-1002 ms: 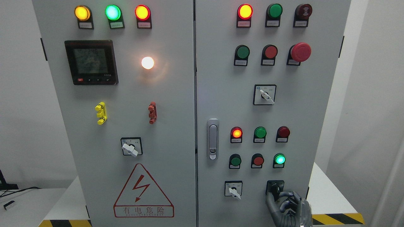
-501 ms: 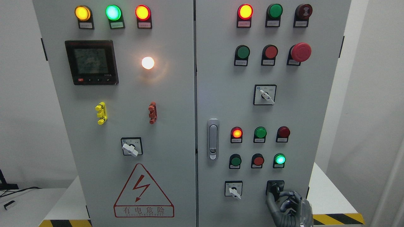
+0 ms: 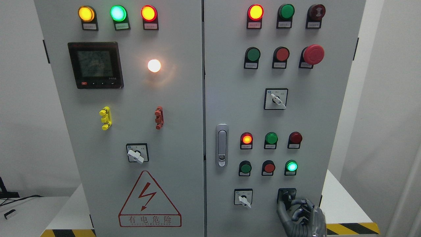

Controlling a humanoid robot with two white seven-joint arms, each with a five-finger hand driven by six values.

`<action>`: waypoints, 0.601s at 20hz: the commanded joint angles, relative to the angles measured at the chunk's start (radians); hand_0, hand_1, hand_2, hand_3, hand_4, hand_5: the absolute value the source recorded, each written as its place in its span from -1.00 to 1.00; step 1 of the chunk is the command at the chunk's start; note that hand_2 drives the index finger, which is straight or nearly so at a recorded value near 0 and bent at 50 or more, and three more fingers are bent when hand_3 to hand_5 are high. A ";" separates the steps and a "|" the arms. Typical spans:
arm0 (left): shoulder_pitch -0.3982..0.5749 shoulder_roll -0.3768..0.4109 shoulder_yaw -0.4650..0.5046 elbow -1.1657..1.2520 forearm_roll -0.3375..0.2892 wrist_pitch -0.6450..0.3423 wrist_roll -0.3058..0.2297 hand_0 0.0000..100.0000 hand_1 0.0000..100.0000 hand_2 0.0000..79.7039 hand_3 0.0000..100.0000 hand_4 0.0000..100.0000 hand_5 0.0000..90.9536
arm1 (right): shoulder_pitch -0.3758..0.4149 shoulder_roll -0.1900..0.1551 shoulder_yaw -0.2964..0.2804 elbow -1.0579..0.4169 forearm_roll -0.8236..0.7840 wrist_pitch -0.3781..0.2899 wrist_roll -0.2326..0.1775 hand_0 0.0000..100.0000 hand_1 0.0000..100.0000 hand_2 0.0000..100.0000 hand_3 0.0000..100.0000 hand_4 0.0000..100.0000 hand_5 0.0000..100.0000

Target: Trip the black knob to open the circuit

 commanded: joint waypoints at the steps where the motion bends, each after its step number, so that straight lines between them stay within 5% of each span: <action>1: 0.000 0.000 0.000 0.001 -0.031 0.000 -0.001 -0.76 -0.22 -1.00 -1.00 -1.00 -1.00 | -0.002 -0.001 0.001 0.010 0.027 -0.011 0.005 -0.46 0.49 0.04 0.80 0.71 0.83; 12: 0.000 0.001 0.000 0.001 -0.031 0.000 -0.001 -0.76 -0.22 -1.00 -1.00 -1.00 -1.00 | 0.001 -0.003 0.001 0.027 0.036 -0.013 0.005 -0.44 0.50 0.03 0.78 0.70 0.82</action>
